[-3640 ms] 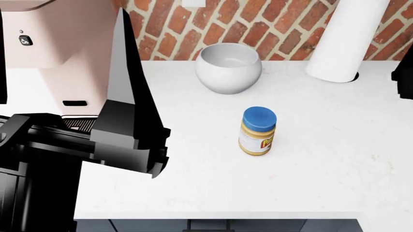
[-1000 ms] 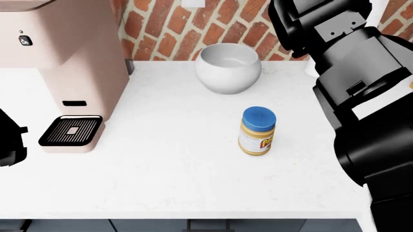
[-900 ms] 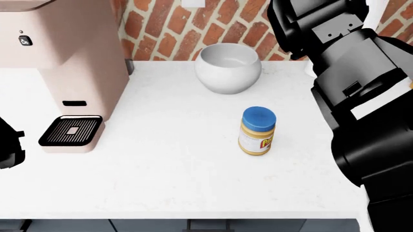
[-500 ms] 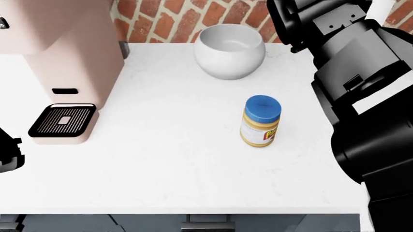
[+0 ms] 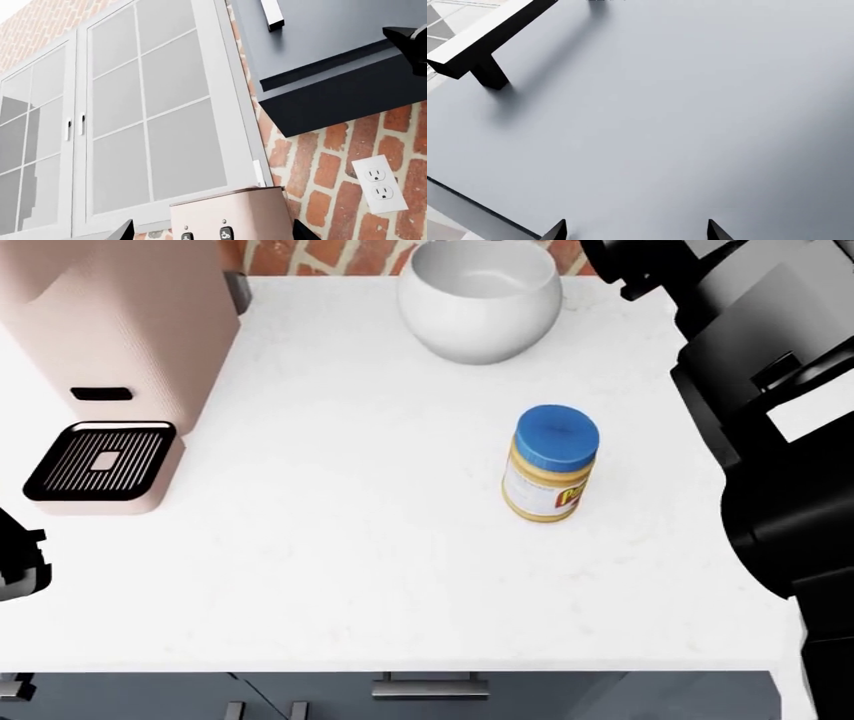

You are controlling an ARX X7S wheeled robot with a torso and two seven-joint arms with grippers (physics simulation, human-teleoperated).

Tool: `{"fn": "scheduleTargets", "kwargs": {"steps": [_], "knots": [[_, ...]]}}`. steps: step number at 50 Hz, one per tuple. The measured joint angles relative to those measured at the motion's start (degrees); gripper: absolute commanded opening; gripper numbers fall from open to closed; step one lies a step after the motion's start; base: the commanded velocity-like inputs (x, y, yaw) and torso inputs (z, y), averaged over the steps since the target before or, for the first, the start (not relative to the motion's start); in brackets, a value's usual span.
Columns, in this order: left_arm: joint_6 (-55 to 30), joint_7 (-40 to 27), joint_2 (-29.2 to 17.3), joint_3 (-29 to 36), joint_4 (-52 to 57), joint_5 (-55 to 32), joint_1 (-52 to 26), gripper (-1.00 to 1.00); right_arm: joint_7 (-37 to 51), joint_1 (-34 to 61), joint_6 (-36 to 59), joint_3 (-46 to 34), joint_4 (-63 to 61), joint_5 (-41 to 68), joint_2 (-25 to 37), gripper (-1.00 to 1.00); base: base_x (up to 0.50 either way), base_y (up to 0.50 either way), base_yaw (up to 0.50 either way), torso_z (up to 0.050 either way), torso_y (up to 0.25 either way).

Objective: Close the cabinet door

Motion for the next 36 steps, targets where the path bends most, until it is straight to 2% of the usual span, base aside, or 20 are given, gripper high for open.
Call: {"fn": "scheduleTargets", "kwargs": {"steps": [10,23,36], "knots": [[0.0,0.0,0.0,-0.5,0.0,-0.2,0.4,1.00,0.5,1.0,0.9,-1.2,-1.4,-1.4,0.0,1.00,0.00,0.00,0.00,0.042,-0.145],[0.4,0.0,0.0,-1.2,0.0,-0.1,0.8,1.00,1.4,2.4,-3.6,-0.7,-3.0,-2.5,0.2,1.00,0.00,0.00,0.00,0.042,-0.143],[1.7,0.3,0.0,-2.4,0.0,-0.2,0.8,1.00,1.3,2.1,-4.1,-1.1,-3.5,-1.1,0.1,1.00,0.00,0.00,0.00,0.000,-0.008]]}}
